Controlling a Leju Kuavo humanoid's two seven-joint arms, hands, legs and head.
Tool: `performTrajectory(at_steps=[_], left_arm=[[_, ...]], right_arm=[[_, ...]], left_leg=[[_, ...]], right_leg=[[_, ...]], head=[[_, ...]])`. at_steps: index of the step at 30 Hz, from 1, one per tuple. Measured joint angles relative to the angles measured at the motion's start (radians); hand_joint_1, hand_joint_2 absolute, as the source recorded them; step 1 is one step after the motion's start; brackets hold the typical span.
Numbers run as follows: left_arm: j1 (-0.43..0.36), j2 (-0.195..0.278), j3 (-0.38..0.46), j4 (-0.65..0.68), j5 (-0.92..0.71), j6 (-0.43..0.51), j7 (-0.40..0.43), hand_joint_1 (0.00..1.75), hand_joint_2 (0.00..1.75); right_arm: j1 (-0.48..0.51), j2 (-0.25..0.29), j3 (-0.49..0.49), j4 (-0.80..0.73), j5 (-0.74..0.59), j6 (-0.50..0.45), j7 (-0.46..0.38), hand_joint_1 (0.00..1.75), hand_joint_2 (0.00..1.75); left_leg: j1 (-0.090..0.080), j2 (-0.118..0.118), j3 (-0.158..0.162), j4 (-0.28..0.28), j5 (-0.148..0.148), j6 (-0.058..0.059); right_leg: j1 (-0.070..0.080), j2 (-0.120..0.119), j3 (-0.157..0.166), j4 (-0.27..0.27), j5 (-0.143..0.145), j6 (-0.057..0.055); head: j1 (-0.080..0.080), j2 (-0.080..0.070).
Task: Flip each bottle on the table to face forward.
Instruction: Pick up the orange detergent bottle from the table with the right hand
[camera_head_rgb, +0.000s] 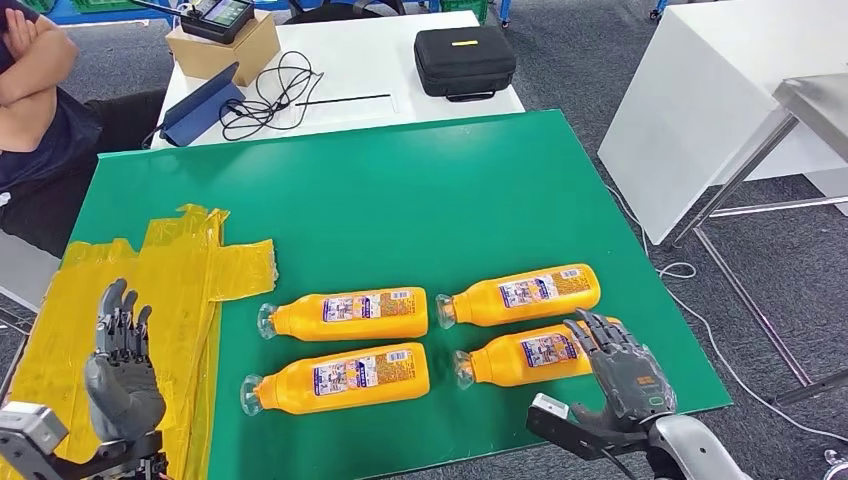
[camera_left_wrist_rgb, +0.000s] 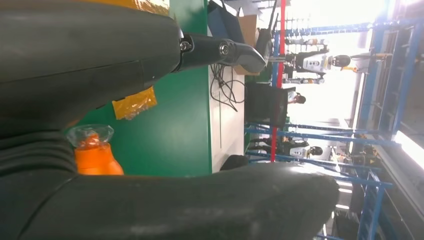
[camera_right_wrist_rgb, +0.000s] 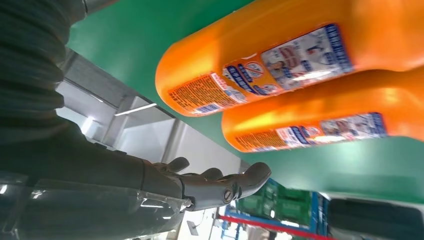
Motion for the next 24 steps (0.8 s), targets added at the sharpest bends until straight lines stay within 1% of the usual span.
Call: performTrajectory(at_steps=[5,15,20,24], left_arm=[[-0.039,0.014,-0.021,0.048,0.006,0.007,0.000,0.00,0.00],[-0.074,0.031,-0.044,0.102,0.025,0.019,0.002,0.00,0.00],[-0.084,0.042,-0.053,0.127,0.048,0.038,-0.006,0.00,0.00],[-0.081,0.054,-0.052,0.134,0.065,0.058,-0.017,0.00,0.00]], right_arm=[[-0.033,0.013,-0.030,0.046,0.006,0.011,0.000,0.00,1.75],[-0.073,0.031,-0.072,0.121,0.028,0.042,-0.012,0.00,1.75],[-0.084,0.018,-0.082,0.196,0.017,0.041,-0.052,0.00,1.75],[-0.119,-0.001,-0.065,0.285,-0.005,0.006,-0.070,0.00,1.75]], left_leg=[[0.000,0.000,0.000,0.000,0.000,0.000],[0.000,0.000,0.000,0.000,0.000,0.000],[0.000,0.000,-0.001,0.000,0.000,0.000],[0.000,0.000,0.000,0.000,0.000,0.000]], right_leg=[[0.000,0.000,0.000,0.000,0.000,0.000],[0.000,0.000,0.000,0.000,0.000,0.000],[0.000,0.000,0.000,0.000,0.000,0.000],[0.000,0.000,0.000,0.000,0.000,0.000]], head=[[0.000,0.000],[0.000,0.000],[0.000,0.000],[0.000,0.000]])
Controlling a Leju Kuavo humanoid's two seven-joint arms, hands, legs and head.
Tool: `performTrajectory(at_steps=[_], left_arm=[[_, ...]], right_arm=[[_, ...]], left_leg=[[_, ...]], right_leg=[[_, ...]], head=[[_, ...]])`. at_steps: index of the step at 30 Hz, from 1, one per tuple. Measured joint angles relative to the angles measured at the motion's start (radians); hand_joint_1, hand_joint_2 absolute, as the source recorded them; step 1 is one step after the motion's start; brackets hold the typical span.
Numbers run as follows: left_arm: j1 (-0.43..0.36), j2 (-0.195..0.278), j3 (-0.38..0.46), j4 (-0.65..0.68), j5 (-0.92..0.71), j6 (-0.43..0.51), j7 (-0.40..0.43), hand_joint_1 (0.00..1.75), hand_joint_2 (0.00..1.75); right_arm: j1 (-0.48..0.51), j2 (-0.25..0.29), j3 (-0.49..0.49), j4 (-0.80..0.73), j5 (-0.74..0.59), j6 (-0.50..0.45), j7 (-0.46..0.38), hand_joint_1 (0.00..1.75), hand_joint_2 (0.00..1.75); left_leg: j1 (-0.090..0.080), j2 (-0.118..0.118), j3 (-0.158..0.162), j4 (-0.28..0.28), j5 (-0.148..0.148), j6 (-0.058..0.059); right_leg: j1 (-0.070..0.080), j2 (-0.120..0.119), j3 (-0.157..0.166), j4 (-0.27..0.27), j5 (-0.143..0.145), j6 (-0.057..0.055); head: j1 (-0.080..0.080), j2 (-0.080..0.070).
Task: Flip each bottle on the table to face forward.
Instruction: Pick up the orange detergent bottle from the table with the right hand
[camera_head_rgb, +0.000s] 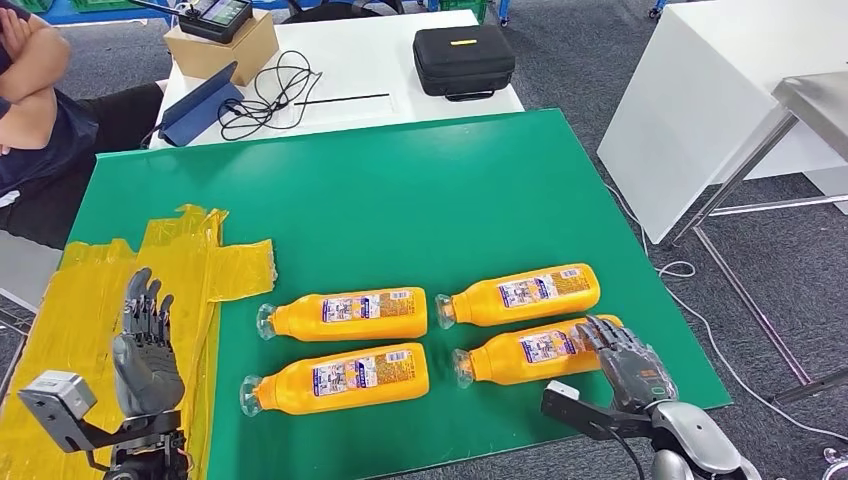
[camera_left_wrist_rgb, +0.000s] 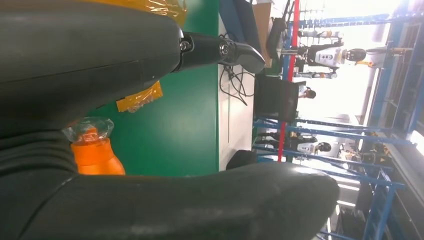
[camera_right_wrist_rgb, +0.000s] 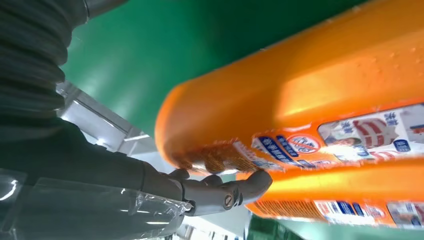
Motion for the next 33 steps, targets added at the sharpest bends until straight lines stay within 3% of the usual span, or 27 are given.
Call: performTrajectory(at_steps=[6,7,10,11,20,33], left_arm=[[0.017,0.008,0.000,0.000,0.010,0.011,-0.005,0.00,0.00],[0.018,0.009,0.001,0.000,0.010,0.011,-0.005,0.00,0.00],[0.022,0.011,0.001,0.000,0.011,0.012,-0.005,0.00,0.00],[0.025,0.011,0.001,0.000,0.012,0.014,-0.005,0.00,0.00],[0.065,0.012,0.009,-0.020,0.015,0.028,-0.013,0.00,0.00],[0.070,0.011,0.020,-0.027,0.015,0.029,-0.014,0.00,0.00]], right_arm=[[-0.090,-0.023,0.054,0.136,-0.017,-0.051,-0.004,0.03,1.75],[-0.102,-0.026,0.062,0.151,-0.019,-0.053,-0.004,0.24,1.75],[-0.131,-0.034,0.081,0.188,-0.027,-0.057,-0.005,1.53,1.75],[-0.141,-0.038,0.090,0.203,-0.031,-0.059,-0.006,1.75,1.75],[-0.235,-0.062,0.178,0.339,-0.074,-0.089,-0.021,1.75,1.75],[-0.267,-0.069,0.206,0.380,-0.078,-0.091,-0.021,1.75,1.75]], left_leg=[[0.000,0.000,0.004,0.000,0.000,0.000],[0.000,0.000,0.005,0.000,0.000,0.000],[0.000,0.000,0.008,0.000,0.000,0.000],[0.000,0.000,0.008,0.000,0.000,0.000],[0.000,0.006,0.014,0.000,-0.002,-0.001],[0.001,0.010,0.018,0.000,-0.002,-0.001]], right_leg=[[0.000,0.000,0.003,0.000,0.000,0.000],[0.000,0.000,0.004,0.000,0.000,0.000],[0.000,0.000,0.007,0.000,0.000,0.000],[0.000,0.000,0.007,0.000,0.000,0.000],[0.000,0.006,0.010,-0.001,0.000,0.000],[0.001,0.010,0.014,-0.001,0.001,-0.001]], head=[[0.000,0.000],[0.000,0.000],[0.000,0.000],[0.000,0.000],[0.000,0.000],[0.000,0.000]])
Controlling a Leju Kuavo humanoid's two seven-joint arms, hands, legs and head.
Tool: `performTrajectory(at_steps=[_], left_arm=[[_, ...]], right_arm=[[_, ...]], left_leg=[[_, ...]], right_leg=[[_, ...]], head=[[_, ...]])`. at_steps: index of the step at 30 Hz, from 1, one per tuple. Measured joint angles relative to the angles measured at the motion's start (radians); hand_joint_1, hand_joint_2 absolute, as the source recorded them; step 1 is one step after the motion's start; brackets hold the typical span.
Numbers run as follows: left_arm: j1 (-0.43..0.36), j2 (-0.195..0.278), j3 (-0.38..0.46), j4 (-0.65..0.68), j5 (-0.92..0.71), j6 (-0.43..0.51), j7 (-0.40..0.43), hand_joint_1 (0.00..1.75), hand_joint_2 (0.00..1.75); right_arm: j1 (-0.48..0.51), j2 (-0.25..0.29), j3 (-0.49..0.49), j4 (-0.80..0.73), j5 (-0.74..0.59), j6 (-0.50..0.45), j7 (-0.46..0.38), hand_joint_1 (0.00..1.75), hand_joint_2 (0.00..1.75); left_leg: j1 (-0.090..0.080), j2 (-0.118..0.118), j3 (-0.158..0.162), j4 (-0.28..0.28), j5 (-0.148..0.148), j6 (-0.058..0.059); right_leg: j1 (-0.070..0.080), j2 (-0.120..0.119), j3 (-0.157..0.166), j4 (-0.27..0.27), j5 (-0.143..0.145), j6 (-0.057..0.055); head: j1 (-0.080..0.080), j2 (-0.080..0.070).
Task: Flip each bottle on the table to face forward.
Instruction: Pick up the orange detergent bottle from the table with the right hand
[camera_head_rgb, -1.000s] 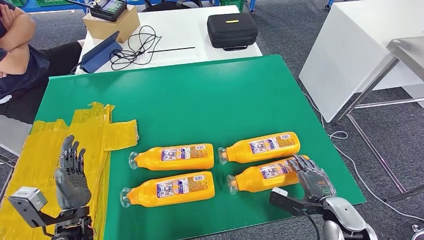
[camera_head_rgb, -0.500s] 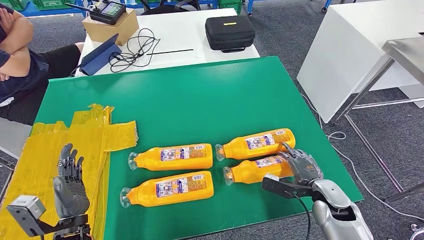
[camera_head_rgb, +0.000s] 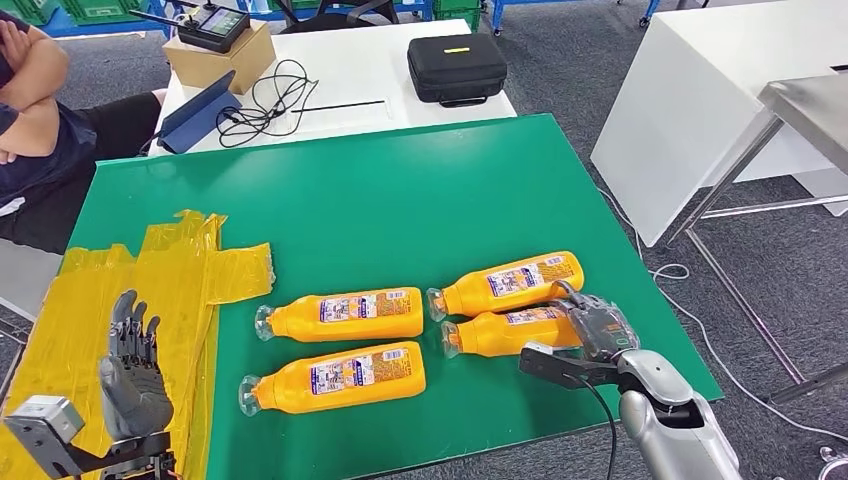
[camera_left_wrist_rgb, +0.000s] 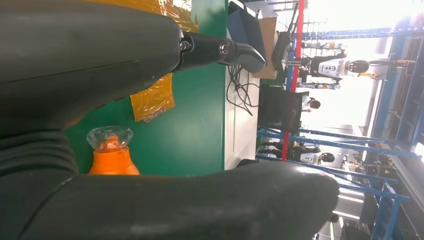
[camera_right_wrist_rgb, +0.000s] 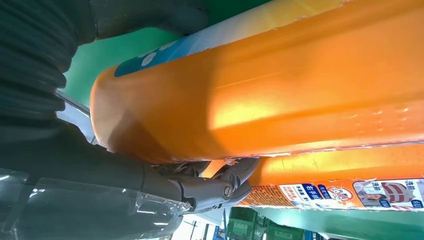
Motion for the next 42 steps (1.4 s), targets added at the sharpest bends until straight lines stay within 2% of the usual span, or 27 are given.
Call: performTrajectory(at_steps=[15,21,23,26,29,33,38,42], left_arm=[[-0.002,0.000,0.003,0.000,0.000,-0.006,0.000,0.00,0.00],[-0.002,-0.002,0.017,0.000,0.006,-0.014,-0.005,0.00,0.00],[0.005,-0.007,0.031,-0.004,0.004,-0.016,-0.015,0.00,0.00],[0.034,-0.025,0.061,-0.034,-0.005,-0.023,-0.028,0.00,0.00],[0.060,-0.042,0.079,-0.061,-0.013,-0.036,-0.029,0.00,0.00],[0.077,-0.052,0.088,-0.075,-0.016,-0.039,-0.034,0.00,0.00],[0.075,-0.054,0.088,-0.076,-0.014,-0.037,-0.036,0.00,0.00],[0.065,-0.054,0.085,-0.074,0.011,-0.043,-0.033,0.00,1.75]], right_arm=[[-0.006,-0.008,0.008,0.009,-0.014,-0.002,0.001,1.75,1.75],[0.045,-0.025,0.008,-0.061,-0.111,-0.038,-0.020,1.75,1.75],[0.101,-0.026,-0.002,-0.148,-0.182,-0.093,-0.086,1.75,1.75],[0.193,-0.002,-0.042,-0.374,-0.261,-0.297,-0.213,1.75,1.75],[0.246,0.023,-0.088,-0.589,-0.262,-0.443,-0.233,1.75,1.75],[0.306,0.047,-0.103,-0.717,-0.254,-0.527,-0.257,1.75,1.75],[0.321,0.060,-0.103,-0.757,-0.268,-0.548,-0.259,1.75,1.75],[0.294,0.063,-0.094,-0.746,-0.324,-0.506,-0.246,1.75,1.75]], left_leg=[[0.000,0.000,0.002,0.000,0.000,0.000],[0.000,-0.001,0.000,0.000,0.000,0.000],[0.000,-0.004,-0.004,0.000,0.001,0.001],[-0.001,-0.006,-0.013,0.001,0.001,0.001],[0.000,-0.006,-0.014,0.001,0.001,0.000],[0.000,-0.007,-0.016,0.000,0.000,0.000],[-0.001,-0.006,-0.016,0.000,0.000,0.000],[-0.001,-0.006,-0.016,0.000,0.000,0.000]], right_leg=[[0.000,0.000,0.001,0.000,0.000,0.000],[0.000,-0.001,0.001,0.000,0.000,0.000],[0.000,-0.002,-0.001,0.001,0.000,0.001],[-0.001,-0.004,-0.010,0.002,0.000,0.001],[-0.001,-0.004,-0.013,0.003,-0.001,0.001],[-0.001,-0.005,-0.014,0.003,-0.002,0.001],[-0.001,-0.005,-0.014,0.002,-0.002,0.001],[-0.001,-0.005,-0.013,0.002,-0.001,0.001]], head=[[0.000,0.000],[0.000,0.000],[0.000,0.000],[-0.001,0.000],[0.000,0.000],[0.000,0.000],[0.000,0.000],[0.000,0.000]])
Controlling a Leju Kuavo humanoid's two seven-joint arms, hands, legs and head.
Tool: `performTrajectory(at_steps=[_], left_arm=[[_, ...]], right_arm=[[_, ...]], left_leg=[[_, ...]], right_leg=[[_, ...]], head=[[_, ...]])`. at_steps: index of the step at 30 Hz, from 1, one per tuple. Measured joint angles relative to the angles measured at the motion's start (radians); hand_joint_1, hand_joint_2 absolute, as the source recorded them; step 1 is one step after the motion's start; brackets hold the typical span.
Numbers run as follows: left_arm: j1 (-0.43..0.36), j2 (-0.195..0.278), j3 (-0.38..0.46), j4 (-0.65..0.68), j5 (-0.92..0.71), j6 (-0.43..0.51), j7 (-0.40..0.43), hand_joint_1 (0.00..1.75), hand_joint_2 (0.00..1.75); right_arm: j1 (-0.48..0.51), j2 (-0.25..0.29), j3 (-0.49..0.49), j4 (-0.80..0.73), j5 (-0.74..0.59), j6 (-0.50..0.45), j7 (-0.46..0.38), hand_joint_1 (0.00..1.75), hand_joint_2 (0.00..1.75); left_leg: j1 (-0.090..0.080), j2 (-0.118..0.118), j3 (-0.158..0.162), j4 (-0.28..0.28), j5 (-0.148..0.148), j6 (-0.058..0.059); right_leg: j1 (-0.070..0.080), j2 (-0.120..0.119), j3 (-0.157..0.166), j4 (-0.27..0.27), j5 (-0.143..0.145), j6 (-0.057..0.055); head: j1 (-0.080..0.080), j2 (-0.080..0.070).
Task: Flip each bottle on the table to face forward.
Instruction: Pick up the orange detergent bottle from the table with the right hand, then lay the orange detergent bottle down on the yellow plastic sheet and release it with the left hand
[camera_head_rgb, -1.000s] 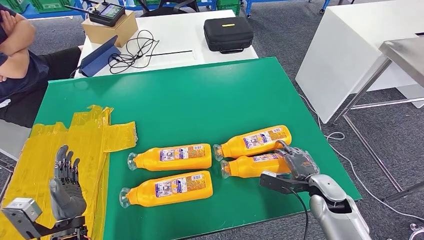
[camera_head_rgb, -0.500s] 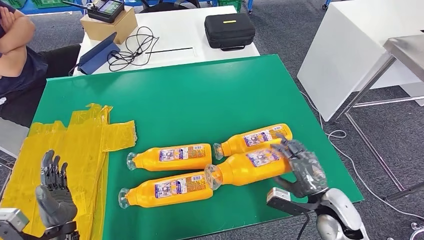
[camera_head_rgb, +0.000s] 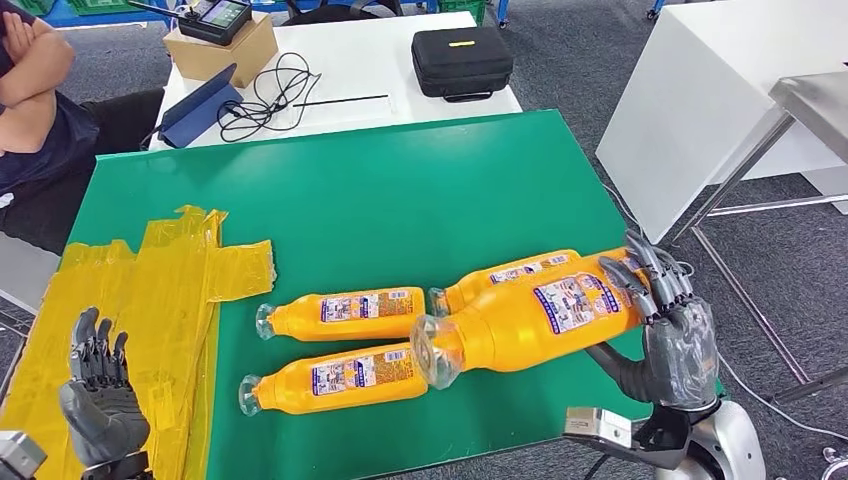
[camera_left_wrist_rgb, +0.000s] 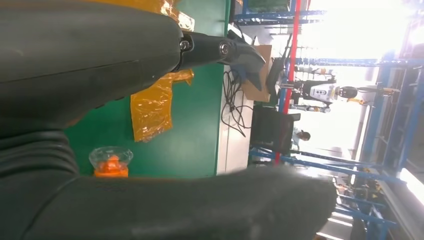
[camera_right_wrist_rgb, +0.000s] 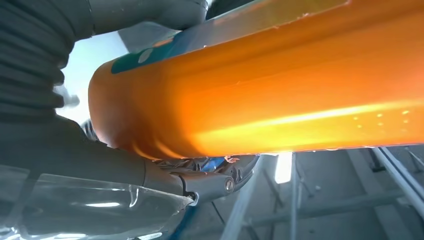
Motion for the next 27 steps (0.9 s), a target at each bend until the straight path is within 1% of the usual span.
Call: performTrajectory(at_steps=[3,7,9,13,19,27], left_arm=[[-0.015,0.000,-0.021,0.007,0.023,-0.016,0.007,0.00,1.75],[-0.039,0.003,-0.053,0.023,0.053,-0.040,0.020,0.00,1.75],[-0.065,0.006,-0.074,0.044,0.083,-0.068,0.035,0.00,1.75],[-0.150,0.010,-0.129,0.117,0.138,-0.111,0.062,0.00,1.75],[-0.256,0.016,-0.193,0.223,0.183,-0.104,0.071,0.00,1.75],[-0.314,0.028,-0.206,0.267,0.204,-0.085,0.074,0.00,1.75]], right_arm=[[-0.069,0.012,0.037,0.072,-0.027,0.044,0.021,1.75,1.75],[-0.160,0.044,0.098,0.184,-0.038,0.060,0.052,1.75,1.75],[-0.226,0.077,0.127,0.262,-0.060,0.067,0.075,1.75,1.75],[-0.368,0.165,0.187,0.458,-0.135,0.048,0.111,1.75,1.75],[-0.531,0.283,0.241,0.700,-0.237,0.031,0.129,1.75,1.75],[-0.677,0.395,0.293,0.889,-0.279,0.049,0.140,1.75,1.75]], left_leg=[[0.000,0.002,0.001,0.000,0.000,0.000],[0.001,0.001,0.001,0.000,0.002,0.000],[0.001,0.001,0.001,0.000,0.002,-0.001],[0.001,0.001,0.002,0.000,0.005,-0.001],[0.001,0.002,-0.002,0.000,0.007,-0.002],[0.001,0.001,-0.006,0.000,0.007,-0.002]], right_leg=[[0.000,0.001,0.000,0.000,0.001,0.000],[0.001,0.001,0.000,0.000,0.001,0.000],[0.001,0.001,0.000,0.001,0.001,0.000],[0.001,0.001,0.000,0.001,0.002,-0.001],[0.001,0.001,-0.004,0.003,0.005,-0.001],[0.001,0.000,-0.008,0.003,0.005,-0.001]], head=[[0.000,0.000],[0.000,0.000],[0.000,0.000],[0.000,0.000],[0.000,0.000],[0.000,0.000]])
